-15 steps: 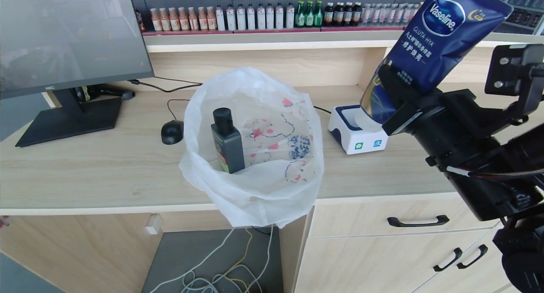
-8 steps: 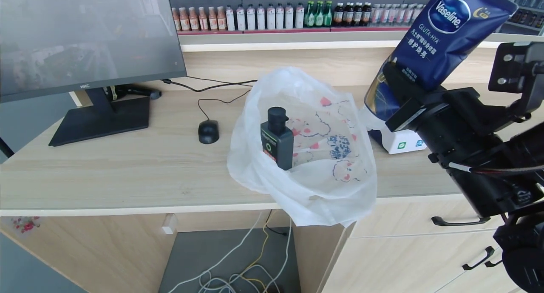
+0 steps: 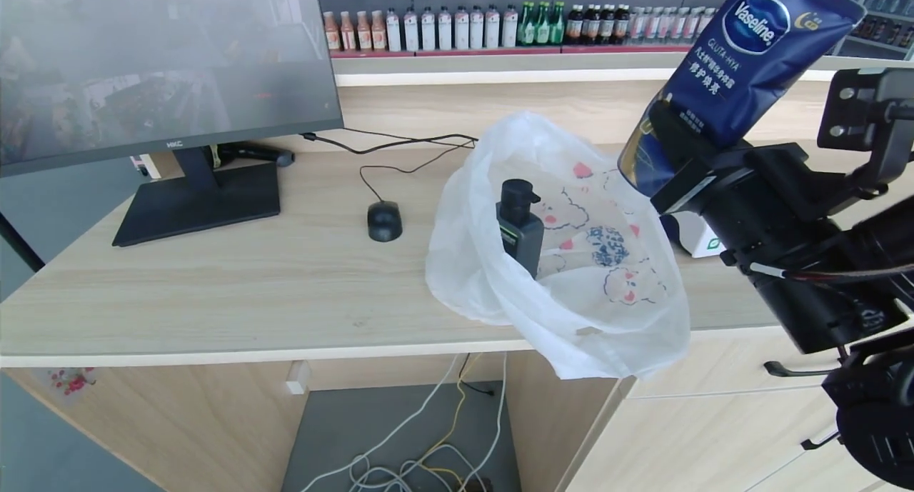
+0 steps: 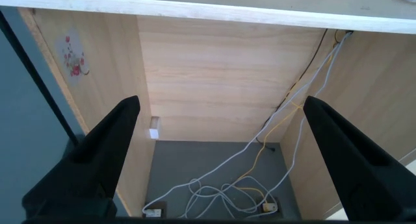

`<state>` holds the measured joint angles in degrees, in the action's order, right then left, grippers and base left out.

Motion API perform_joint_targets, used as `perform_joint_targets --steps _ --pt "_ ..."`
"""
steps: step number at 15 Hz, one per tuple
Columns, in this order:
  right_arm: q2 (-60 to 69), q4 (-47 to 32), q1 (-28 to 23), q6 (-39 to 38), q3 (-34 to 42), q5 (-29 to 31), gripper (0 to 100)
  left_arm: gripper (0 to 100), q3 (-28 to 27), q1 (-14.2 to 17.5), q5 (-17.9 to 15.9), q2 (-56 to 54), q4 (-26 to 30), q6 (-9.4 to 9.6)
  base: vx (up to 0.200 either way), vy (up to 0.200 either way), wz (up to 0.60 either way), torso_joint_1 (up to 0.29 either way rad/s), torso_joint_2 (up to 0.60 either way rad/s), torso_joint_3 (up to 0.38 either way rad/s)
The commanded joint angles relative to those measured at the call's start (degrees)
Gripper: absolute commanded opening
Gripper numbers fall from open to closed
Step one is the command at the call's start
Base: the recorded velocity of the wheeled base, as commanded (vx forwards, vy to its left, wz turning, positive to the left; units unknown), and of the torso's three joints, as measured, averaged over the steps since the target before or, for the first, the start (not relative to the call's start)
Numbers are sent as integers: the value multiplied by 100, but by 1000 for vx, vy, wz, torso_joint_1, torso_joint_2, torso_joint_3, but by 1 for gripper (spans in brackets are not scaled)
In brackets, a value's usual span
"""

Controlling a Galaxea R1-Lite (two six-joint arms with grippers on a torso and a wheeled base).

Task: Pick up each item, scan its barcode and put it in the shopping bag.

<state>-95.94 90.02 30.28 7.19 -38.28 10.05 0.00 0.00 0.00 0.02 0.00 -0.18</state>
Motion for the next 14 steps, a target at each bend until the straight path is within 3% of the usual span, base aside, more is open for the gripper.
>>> perform_joint_targets --steps 1,3,14 --pt "-135 -2 -330 1 5 -3 0 100 0 0 0 -2 0 1 0 0 0 0 0 0" --pt "-329 -2 -558 -7 -31 -11 0 100 0 0 0 -2 0 -8 0 0 0 0 0 0" --pt "-900 -2 -339 -16 40 -38 0 100 0 -9 0 -2 0 -8 0 0 0 0 0 0"
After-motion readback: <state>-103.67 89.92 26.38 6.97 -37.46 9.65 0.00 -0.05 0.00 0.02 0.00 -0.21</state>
